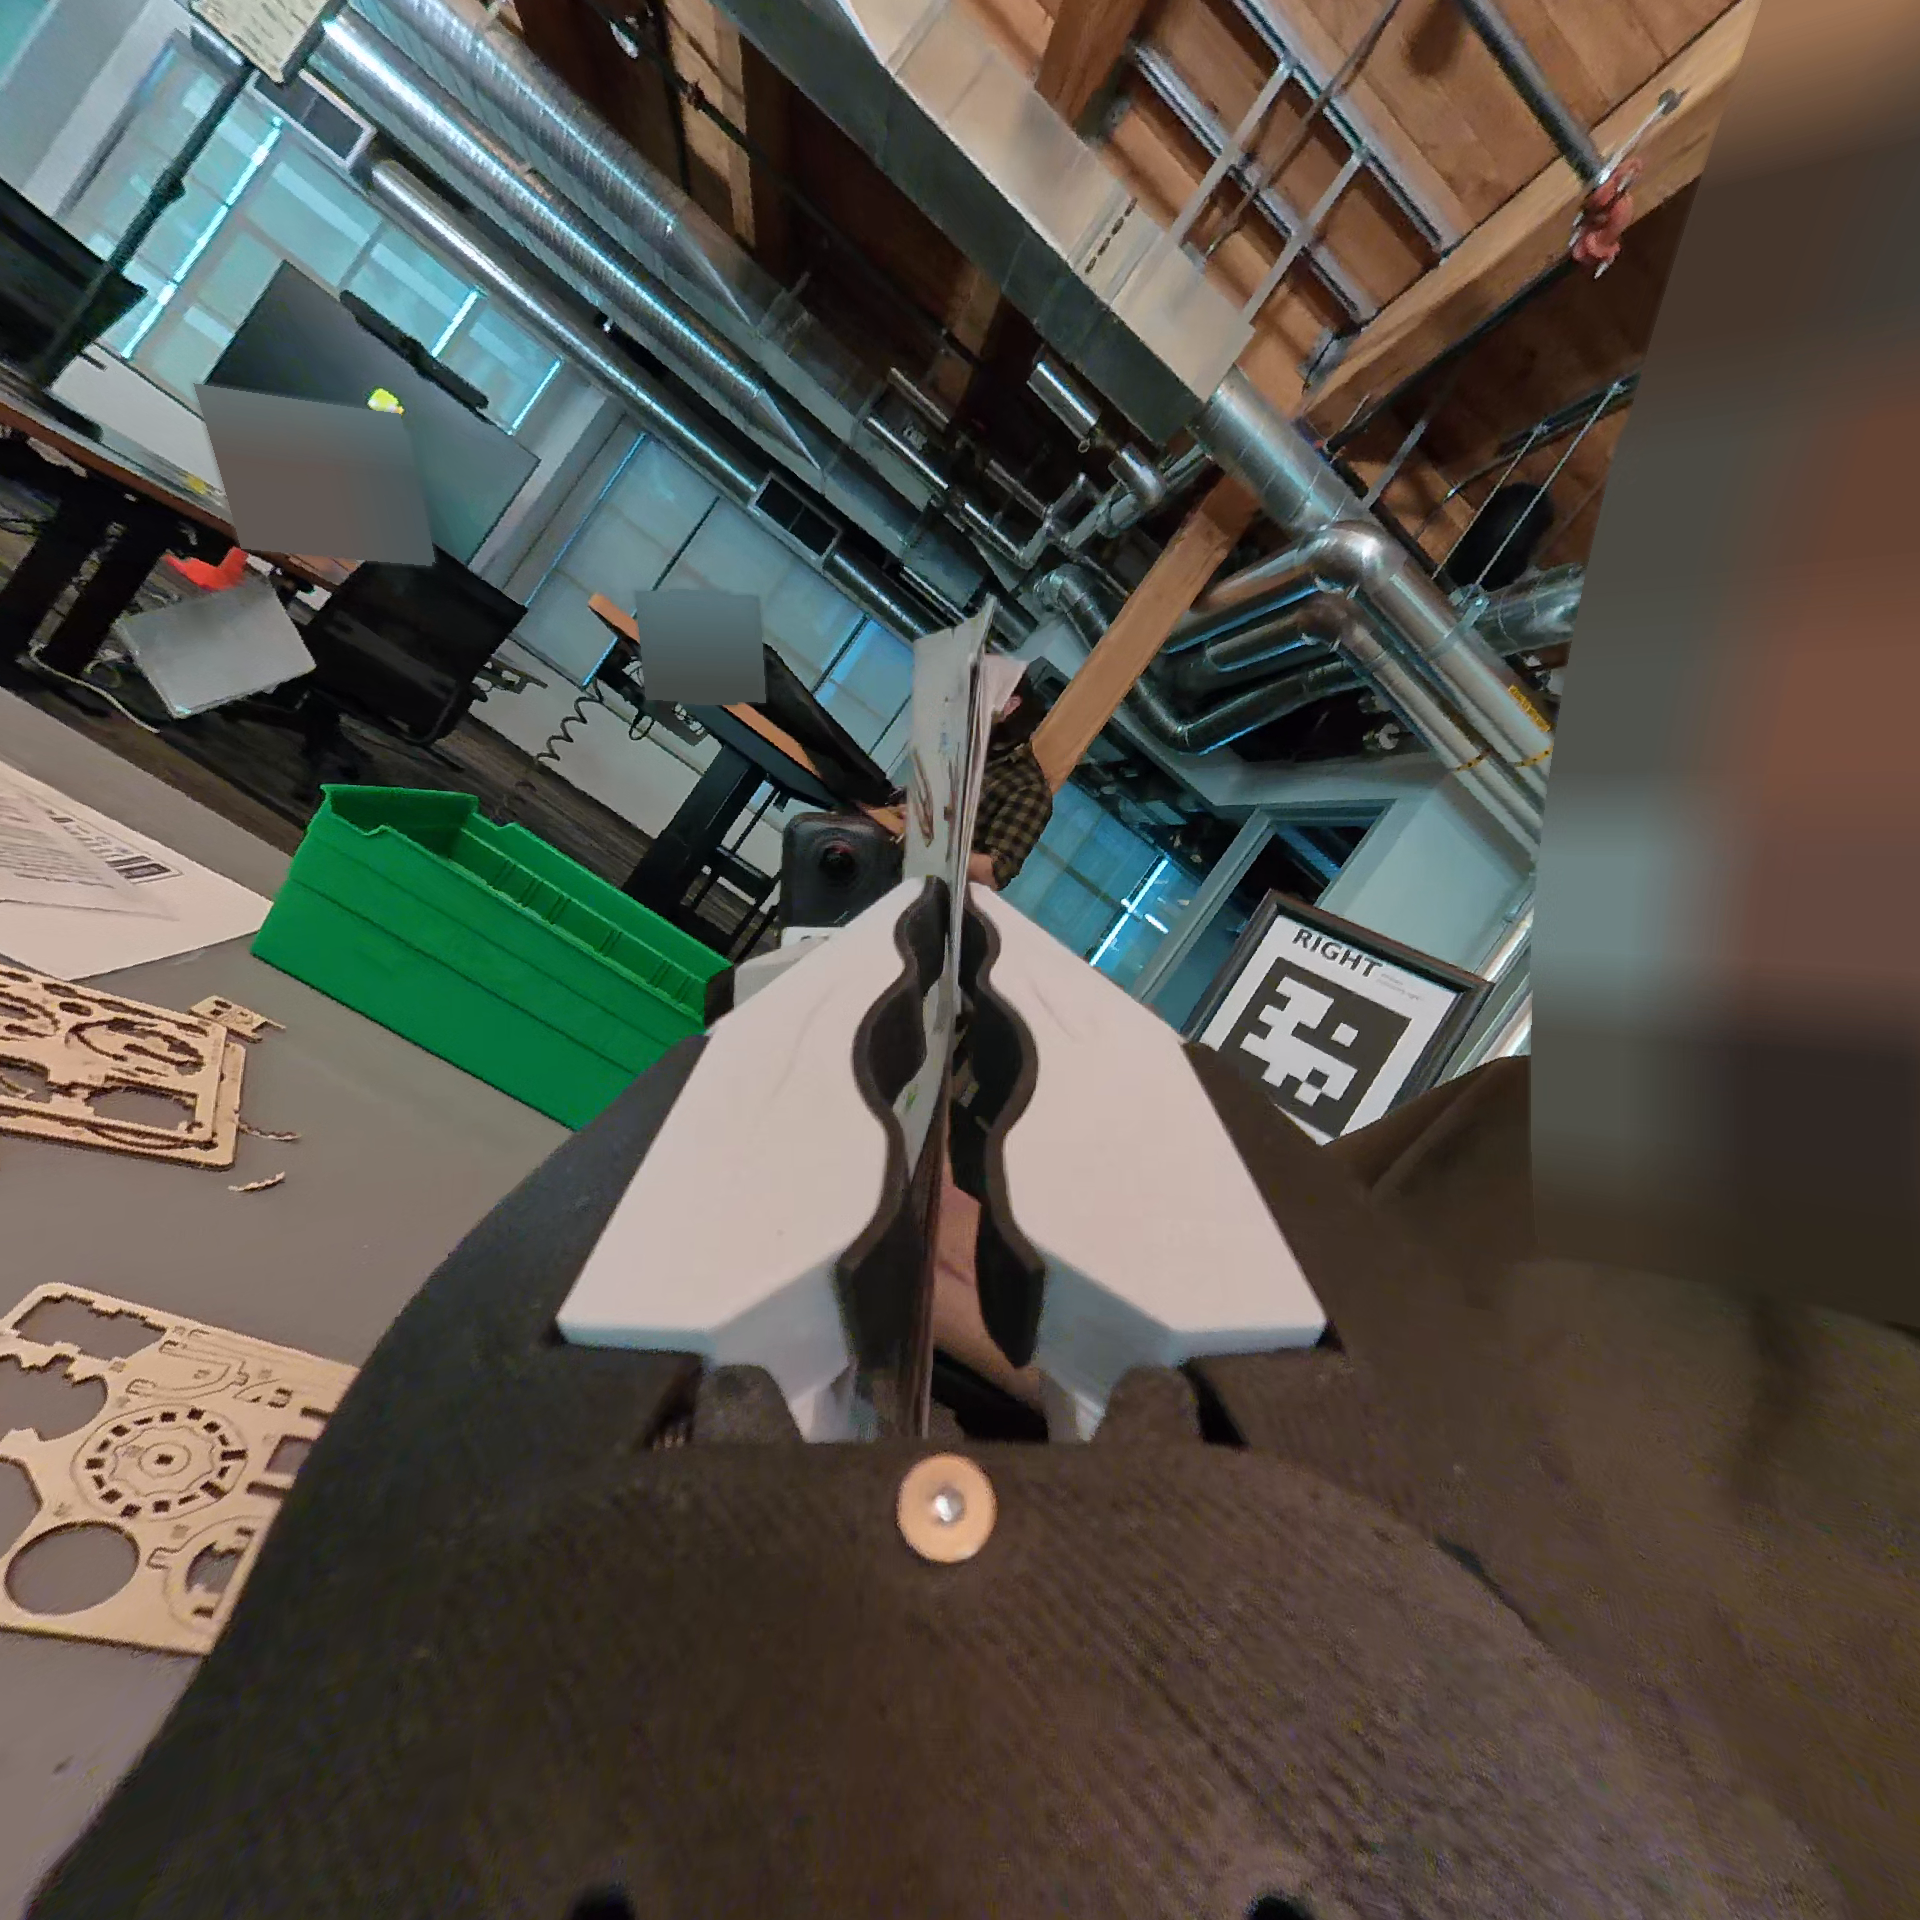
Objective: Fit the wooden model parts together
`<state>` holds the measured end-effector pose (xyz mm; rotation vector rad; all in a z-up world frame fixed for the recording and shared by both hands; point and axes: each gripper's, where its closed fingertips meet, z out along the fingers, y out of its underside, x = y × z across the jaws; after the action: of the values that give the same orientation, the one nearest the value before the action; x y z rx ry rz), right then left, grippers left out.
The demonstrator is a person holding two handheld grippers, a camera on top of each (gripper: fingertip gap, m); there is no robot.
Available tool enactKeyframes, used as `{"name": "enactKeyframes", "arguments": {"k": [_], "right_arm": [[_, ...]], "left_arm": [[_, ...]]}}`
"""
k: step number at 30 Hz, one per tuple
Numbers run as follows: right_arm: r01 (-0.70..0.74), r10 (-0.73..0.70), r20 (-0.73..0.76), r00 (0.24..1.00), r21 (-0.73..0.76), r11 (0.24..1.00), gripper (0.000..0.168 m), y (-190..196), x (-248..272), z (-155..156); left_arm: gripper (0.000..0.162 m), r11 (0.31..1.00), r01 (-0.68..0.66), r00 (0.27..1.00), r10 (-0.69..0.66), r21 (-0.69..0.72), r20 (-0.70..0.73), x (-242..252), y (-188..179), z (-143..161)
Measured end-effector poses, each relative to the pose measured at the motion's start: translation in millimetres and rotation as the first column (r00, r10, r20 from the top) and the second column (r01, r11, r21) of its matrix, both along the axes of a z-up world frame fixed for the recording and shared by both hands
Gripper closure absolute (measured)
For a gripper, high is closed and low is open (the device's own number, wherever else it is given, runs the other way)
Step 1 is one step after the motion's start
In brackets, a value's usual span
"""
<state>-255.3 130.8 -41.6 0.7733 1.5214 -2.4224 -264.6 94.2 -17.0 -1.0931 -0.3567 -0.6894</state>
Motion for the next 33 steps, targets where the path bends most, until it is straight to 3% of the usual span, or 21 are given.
{"name": "enactKeyframes", "arguments": {"k": [3,33], "right_arm": [[-0.042,0.042,0.000,0.999,-0.006,0.999,0.168,-0.4,3.5,0.3],[-0.072,0.072,-0.008,0.997,0.018,0.997,0.168,-5.0,8.3,-2.1]], "left_arm": [[0.162,1.000,-0.008,1.000,0.008,-0.011,-0.019,1.1,0.3,-0.4],[0.162,0.998,-0.030,0.999,0.028,0.060,0.047,-4.5,-9.7,14.9]]}}
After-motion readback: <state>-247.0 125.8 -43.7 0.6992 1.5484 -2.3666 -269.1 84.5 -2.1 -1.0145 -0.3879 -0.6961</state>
